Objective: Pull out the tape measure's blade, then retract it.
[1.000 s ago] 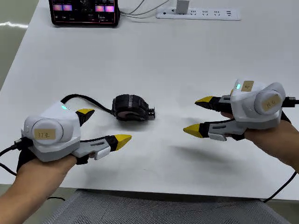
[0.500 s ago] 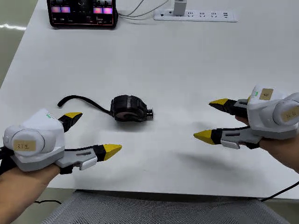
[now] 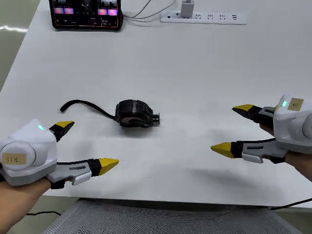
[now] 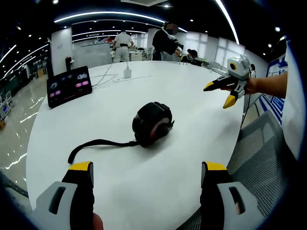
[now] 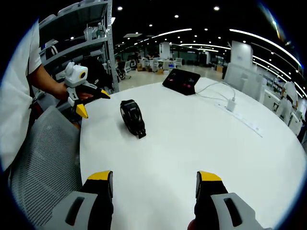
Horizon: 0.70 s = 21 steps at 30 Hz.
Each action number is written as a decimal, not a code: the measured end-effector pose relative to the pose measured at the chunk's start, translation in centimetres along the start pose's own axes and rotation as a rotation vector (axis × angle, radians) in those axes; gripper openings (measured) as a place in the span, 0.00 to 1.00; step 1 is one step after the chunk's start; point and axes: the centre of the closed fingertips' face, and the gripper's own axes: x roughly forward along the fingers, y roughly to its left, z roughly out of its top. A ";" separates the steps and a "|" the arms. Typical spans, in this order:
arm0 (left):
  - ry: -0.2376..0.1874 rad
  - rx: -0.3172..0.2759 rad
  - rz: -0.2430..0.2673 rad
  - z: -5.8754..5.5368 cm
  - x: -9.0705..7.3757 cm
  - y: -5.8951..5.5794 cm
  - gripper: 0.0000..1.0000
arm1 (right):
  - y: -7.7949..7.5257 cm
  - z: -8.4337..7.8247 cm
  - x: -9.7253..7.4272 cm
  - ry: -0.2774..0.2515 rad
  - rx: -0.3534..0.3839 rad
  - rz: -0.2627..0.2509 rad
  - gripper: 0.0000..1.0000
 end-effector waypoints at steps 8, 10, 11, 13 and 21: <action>0.003 0.014 0.003 -0.1 -0.8 0.3 0.92 | 0.0 -0.4 -1.0 0.003 0.009 -0.012 0.72; 0.006 0.018 0.008 -0.3 -1.0 0.5 0.92 | 0.1 -0.5 -1.3 0.001 0.014 -0.012 0.74; 0.008 0.018 0.008 -0.3 -1.0 0.5 0.92 | 0.1 -0.6 -1.4 -0.001 0.018 -0.012 0.74; 0.013 0.031 0.014 -0.4 -1.2 0.7 0.92 | 0.1 -0.8 -1.6 0.002 0.018 -0.015 0.76; 0.004 0.041 0.010 -0.4 -2.0 0.9 0.94 | 0.1 -1.1 -2.6 -0.001 0.034 -0.025 0.82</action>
